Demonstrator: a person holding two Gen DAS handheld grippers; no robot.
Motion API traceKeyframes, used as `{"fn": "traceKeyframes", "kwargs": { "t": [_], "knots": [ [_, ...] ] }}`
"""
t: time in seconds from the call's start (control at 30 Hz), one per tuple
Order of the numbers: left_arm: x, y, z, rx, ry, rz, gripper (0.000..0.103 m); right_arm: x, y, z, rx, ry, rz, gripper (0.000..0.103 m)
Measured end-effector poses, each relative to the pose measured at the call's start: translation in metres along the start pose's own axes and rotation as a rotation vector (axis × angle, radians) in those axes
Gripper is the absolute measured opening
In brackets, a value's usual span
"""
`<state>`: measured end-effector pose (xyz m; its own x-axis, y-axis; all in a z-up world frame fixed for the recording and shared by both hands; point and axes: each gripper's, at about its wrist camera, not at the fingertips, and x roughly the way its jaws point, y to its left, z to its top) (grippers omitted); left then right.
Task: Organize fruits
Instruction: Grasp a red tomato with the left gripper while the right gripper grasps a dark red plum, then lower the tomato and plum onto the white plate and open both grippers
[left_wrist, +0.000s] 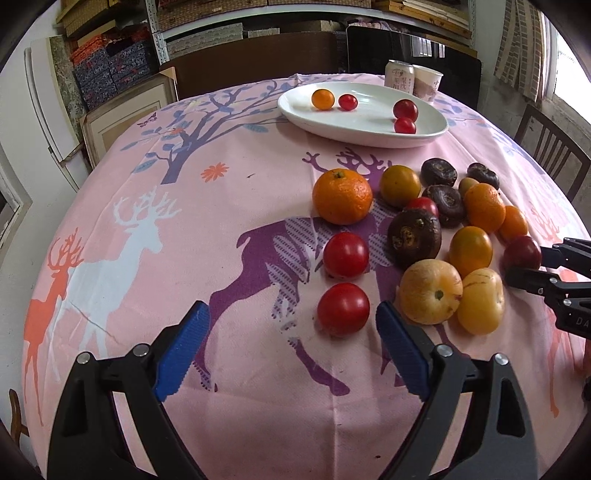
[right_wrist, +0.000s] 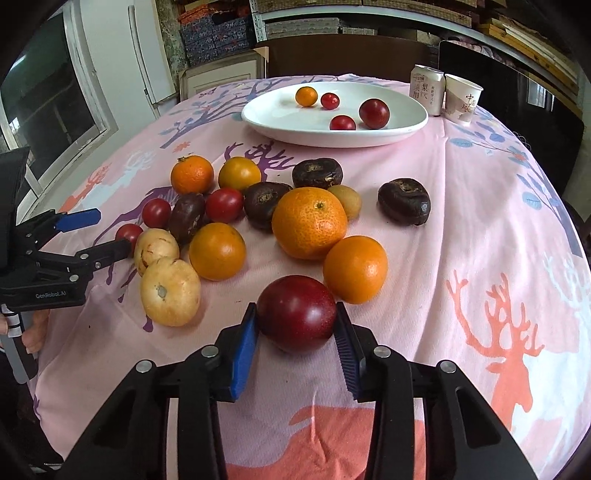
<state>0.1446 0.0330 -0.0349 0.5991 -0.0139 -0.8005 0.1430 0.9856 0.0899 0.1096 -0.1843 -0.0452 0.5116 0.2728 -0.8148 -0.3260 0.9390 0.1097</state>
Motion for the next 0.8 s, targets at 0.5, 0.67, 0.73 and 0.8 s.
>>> {"fn": "traceKeyframes", "kwargs": {
  "t": [0.5,0.67,0.73,0.8],
  "knots": [
    [-0.05,-0.018,0.042,0.013,-0.143,-0.163,0.027,-0.068,0.0,0.015,-0.021,-0.234,0.042,0.041],
    [-0.06,-0.017,0.09,-0.042,-0.261,-0.147,0.027,-0.088,0.0,0.049,-0.061,-0.416,-0.051,0.041],
    [-0.045,-0.019,0.113,-0.077,-0.256,-0.158,0.027,-0.078,0.0,0.068,-0.076,-0.419,-0.035,0.041],
    [-0.021,-0.026,0.134,-0.081,-0.232,-0.155,0.027,-0.059,-0.001,0.088,-0.079,-0.384,-0.026,0.041]
  ]
}}
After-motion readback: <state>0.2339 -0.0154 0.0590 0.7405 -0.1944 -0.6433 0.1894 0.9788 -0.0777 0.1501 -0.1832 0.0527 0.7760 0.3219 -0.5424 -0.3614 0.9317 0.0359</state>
